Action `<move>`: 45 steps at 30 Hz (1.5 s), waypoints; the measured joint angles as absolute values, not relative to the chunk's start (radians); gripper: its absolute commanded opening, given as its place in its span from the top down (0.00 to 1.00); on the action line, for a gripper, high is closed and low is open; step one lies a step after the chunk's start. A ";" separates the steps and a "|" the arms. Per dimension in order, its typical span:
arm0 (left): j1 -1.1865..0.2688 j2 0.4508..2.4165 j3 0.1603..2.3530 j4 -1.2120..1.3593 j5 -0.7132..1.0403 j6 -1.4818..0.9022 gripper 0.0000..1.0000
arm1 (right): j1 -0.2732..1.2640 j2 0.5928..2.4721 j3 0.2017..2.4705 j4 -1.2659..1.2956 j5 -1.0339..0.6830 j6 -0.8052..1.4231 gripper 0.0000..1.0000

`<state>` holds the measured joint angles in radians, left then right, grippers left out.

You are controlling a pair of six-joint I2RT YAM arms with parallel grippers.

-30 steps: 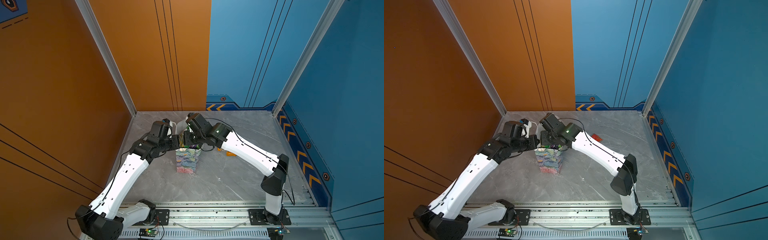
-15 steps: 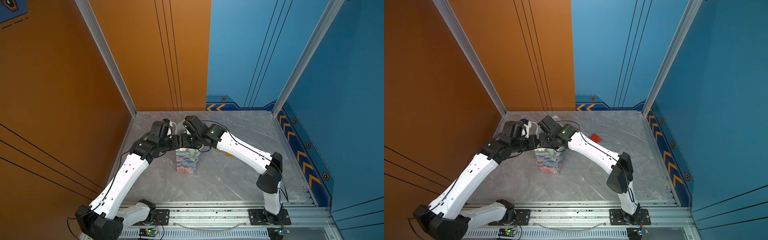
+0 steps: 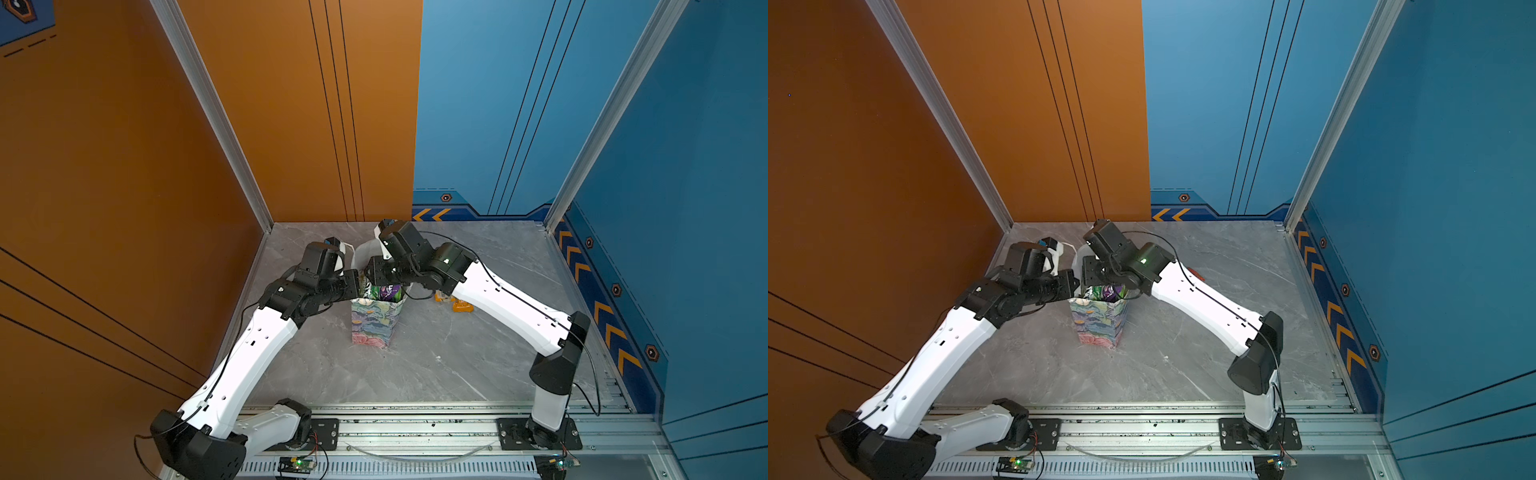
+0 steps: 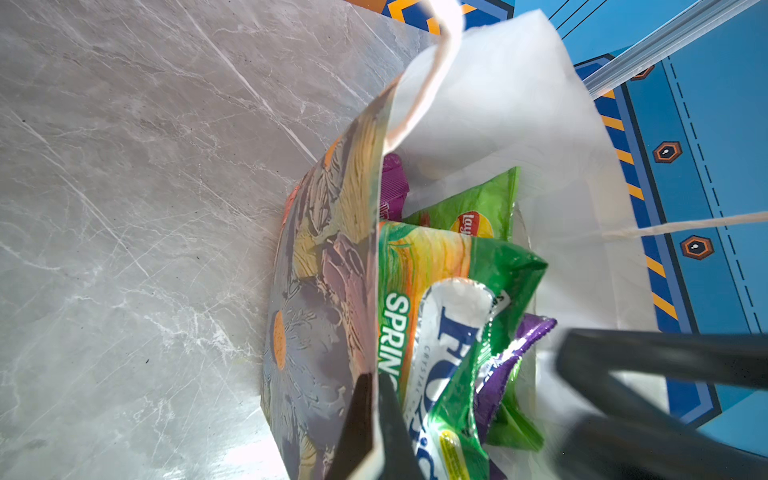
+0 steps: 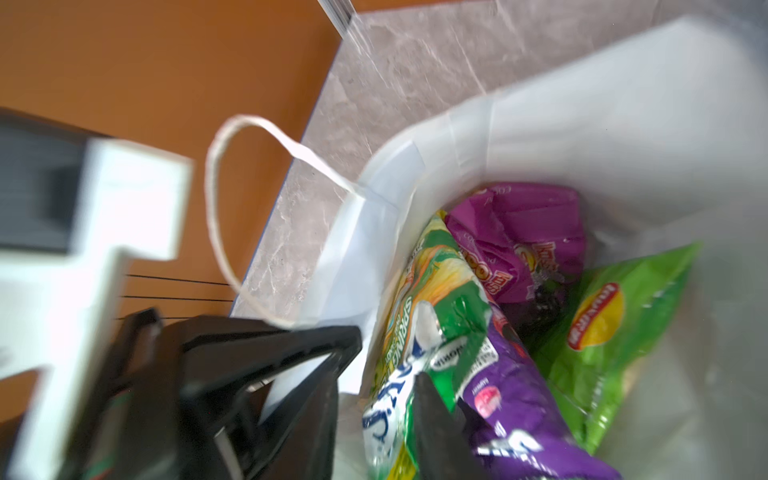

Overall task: Place the snacks into the paper bag
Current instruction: 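Open the right gripper, release the bag and draw back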

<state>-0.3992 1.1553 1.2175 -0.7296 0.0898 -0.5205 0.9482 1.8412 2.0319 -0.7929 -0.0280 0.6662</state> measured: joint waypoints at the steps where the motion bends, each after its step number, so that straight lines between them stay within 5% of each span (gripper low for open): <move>1: -0.399 1.155 1.217 -0.730 0.090 -0.520 0.97 | 0.948 1.826 2.030 -0.793 -0.025 0.663 0.59; 12: -0.399 1.155 1.217 -0.730 0.090 -0.521 0.97 | 0.946 1.576 1.886 -0.781 0.037 0.643 0.46; 16: -0.399 1.155 1.217 -0.730 0.090 -0.521 0.97 | 0.916 1.425 1.742 -0.754 0.067 0.643 0.48; 28: -0.399 1.155 1.217 -0.730 0.089 -0.520 0.97 | 0.605 1.045 1.292 -0.665 0.071 0.678 0.45; 45: -0.427 1.176 1.246 -0.764 0.050 -0.527 0.99 | 0.433 0.958 0.894 -0.634 -0.028 0.715 0.41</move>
<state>-0.4274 1.1755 1.2457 -0.7639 0.0498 -0.5274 0.4328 0.9581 0.8940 -0.6342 -0.0277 0.7155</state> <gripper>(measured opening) 0.044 0.579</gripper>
